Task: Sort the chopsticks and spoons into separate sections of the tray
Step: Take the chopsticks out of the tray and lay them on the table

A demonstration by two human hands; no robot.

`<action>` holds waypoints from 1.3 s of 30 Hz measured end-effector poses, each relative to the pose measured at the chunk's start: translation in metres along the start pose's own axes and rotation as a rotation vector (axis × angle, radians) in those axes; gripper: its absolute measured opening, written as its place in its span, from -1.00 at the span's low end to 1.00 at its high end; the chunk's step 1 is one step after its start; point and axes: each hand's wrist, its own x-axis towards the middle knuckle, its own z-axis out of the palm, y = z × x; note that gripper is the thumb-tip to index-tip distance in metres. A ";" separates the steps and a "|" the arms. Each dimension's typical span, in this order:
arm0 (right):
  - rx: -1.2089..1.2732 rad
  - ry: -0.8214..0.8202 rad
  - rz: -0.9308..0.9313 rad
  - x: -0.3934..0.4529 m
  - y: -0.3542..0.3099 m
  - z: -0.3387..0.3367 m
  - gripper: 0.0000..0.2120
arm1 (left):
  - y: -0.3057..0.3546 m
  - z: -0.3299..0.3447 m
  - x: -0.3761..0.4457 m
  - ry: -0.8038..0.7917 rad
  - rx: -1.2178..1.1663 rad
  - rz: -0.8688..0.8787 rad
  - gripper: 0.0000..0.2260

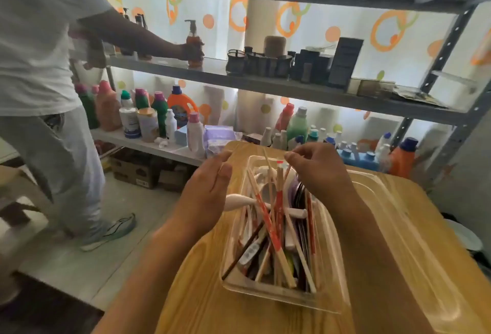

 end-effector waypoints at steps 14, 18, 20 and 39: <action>-0.116 -0.059 0.036 -0.003 0.001 0.009 -0.81 | -0.005 -0.001 -0.026 -0.012 -0.001 -0.100 -0.64; -0.088 -0.071 0.051 -0.002 -0.001 0.005 -0.84 | 0.007 -0.001 -0.037 0.035 -0.022 -0.148 -0.72; -0.058 -0.059 0.060 -0.002 -0.001 0.002 -0.85 | 0.016 0.002 -0.042 0.063 0.029 -0.091 -0.77; 0.338 0.468 0.038 -0.008 -0.009 -0.052 -0.84 | 0.042 0.017 -0.064 -0.026 -0.284 -0.029 -0.87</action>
